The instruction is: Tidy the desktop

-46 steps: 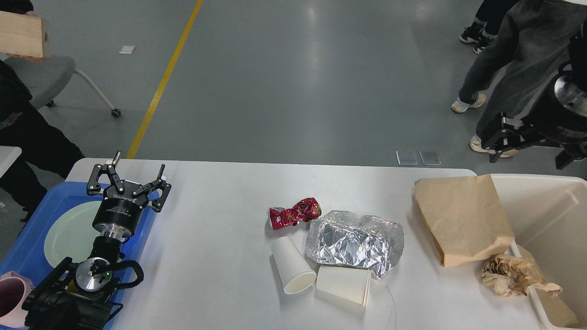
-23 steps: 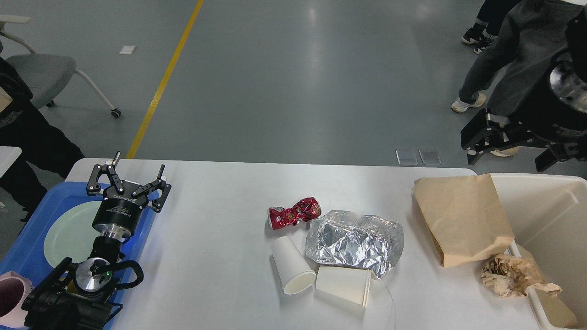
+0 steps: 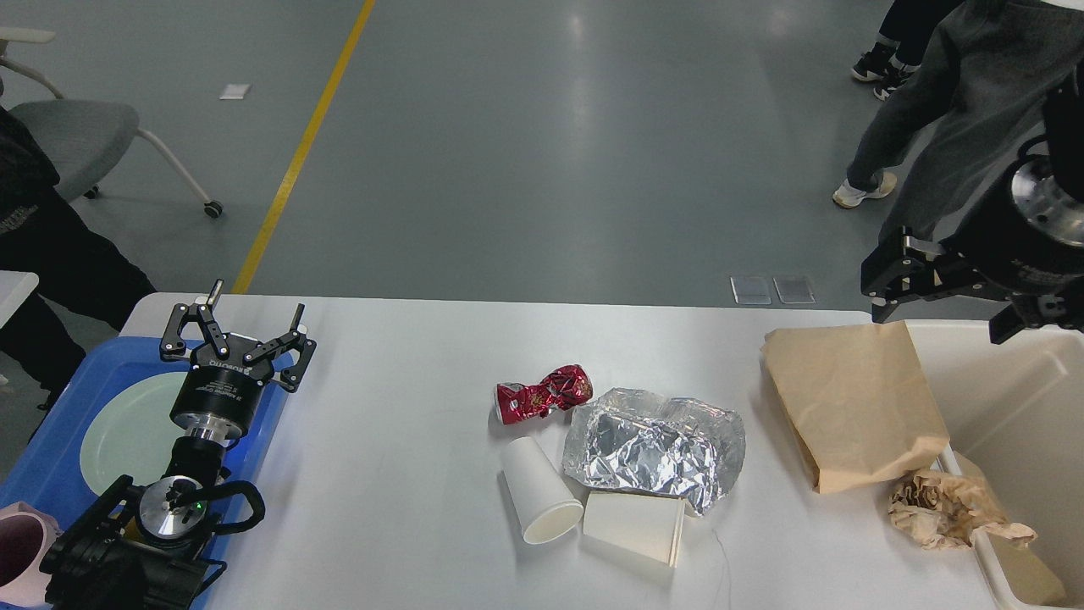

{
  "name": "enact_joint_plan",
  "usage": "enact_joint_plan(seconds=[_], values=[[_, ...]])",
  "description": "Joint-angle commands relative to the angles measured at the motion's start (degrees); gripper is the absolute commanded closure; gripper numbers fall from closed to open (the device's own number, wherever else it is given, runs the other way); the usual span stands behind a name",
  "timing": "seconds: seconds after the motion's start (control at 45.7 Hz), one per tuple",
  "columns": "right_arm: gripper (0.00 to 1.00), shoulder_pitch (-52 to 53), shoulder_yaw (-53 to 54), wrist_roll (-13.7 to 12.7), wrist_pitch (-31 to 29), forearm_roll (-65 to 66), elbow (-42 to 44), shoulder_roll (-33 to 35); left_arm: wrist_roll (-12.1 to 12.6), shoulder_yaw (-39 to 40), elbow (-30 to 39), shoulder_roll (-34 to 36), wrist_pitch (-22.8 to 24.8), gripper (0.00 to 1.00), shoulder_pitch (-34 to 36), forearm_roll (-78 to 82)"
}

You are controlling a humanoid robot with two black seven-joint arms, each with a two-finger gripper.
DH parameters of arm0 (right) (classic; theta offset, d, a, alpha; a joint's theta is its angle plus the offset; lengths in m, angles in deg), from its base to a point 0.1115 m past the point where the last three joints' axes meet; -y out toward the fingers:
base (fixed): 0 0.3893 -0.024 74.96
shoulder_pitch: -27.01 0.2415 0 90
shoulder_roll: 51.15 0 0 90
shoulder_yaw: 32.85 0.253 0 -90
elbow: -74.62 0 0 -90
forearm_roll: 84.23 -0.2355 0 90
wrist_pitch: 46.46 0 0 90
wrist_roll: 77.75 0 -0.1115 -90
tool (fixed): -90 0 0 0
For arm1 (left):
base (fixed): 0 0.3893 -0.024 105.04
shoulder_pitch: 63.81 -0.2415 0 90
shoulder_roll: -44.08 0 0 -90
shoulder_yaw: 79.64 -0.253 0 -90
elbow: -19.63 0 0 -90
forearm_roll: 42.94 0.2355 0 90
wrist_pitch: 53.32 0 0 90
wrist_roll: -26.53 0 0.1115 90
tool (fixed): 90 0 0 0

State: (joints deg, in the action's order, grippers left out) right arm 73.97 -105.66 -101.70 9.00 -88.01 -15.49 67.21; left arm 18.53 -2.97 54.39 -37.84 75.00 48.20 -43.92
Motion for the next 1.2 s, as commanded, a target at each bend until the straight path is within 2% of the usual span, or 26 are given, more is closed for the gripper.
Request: enact_joint_plan(seconds=[0.0, 0.153, 0.241, 0.394, 0.459, 0.547, 0.591, 0.635, 0.722, 0.788, 0.963, 1.072, 1.182], values=[[0.03, -8.2, 0.7, 0.4, 2.6, 3.6, 6.1, 0.6, 0.0, 0.1, 0.0, 0.0, 0.0, 0.04, 0.1, 0.0], [0.03, -23.1, 6.3, 2.1, 3.1, 4.2, 18.4, 1.4, 0.0, 0.0, 0.0, 0.0, 0.0, 0.04, 0.1, 0.0], [0.03, -31.7, 9.2, 2.1, 4.6, 5.2, 24.2, 1.4, 0.0, 0.0, 0.0, 0.0, 0.0, 0.04, 0.1, 0.0], [0.12, -40.0, 9.9, 2.6, 9.0, 11.8, 29.2, 1.3, 0.0, 0.0, 0.0, 0.0, 0.0, 0.04, 0.1, 0.0], [0.13, -44.6, 9.9, 4.4, 11.8, 14.8, 32.2, 0.9, 0.0, 0.0, 0.0, 0.0, 0.0, 0.04, 0.1, 0.0], [0.12, -50.8, 9.9, 8.6, 14.9, 16.4, 37.0, -0.3, 0.0, 0.0, 0.0, 0.0, 0.0, 0.04, 0.1, 0.0], [0.13, -53.9, 9.8, 11.8, 15.6, 16.7, 39.6, -1.5, 0.0, 0.0, 0.0, 0.0, 0.0, 0.04, 0.1, 0.0], [0.13, -56.5, 9.7, 15.8, 15.6, 16.7, 42.2, -2.4, 0.0, 0.0, 0.0, 0.0, 0.0, 0.04, 0.1, 0.0], [0.12, -60.1, 9.4, 25.9, 15.6, 16.7, 46.9, -2.7, 0.0, 0.0, 0.0, 0.0, 0.0, 0.04, 0.1, 0.0], [0.12, -63.4, 9.2, 30.2, 16.3, 16.7, 50.9, -2.8, 0.0, 0.0, 0.0, 0.0, 0.0, 0.04, 0.1, 0.0], [0.11, -69.6, 9.1, 30.3, 20.5, 17.8, 57.5, -3.7, 0.0, 0.0, 0.0, 0.0, 0.0, 0.04, 0.1, 0.0], [0.11, -70.6, 9.1, 30.3, 22.9, 17.9, 57.9, -3.7, 0.0, 0.0, 0.0, 0.0, 0.0, 0.04, 0.1, 0.0], [0.10, -70.6, 9.3, 30.4, 22.9, 17.8, 57.2, -3.8, 0.0, 0.0, 0.0, 0.0, 0.0, 0.04, 0.1, 0.0]])
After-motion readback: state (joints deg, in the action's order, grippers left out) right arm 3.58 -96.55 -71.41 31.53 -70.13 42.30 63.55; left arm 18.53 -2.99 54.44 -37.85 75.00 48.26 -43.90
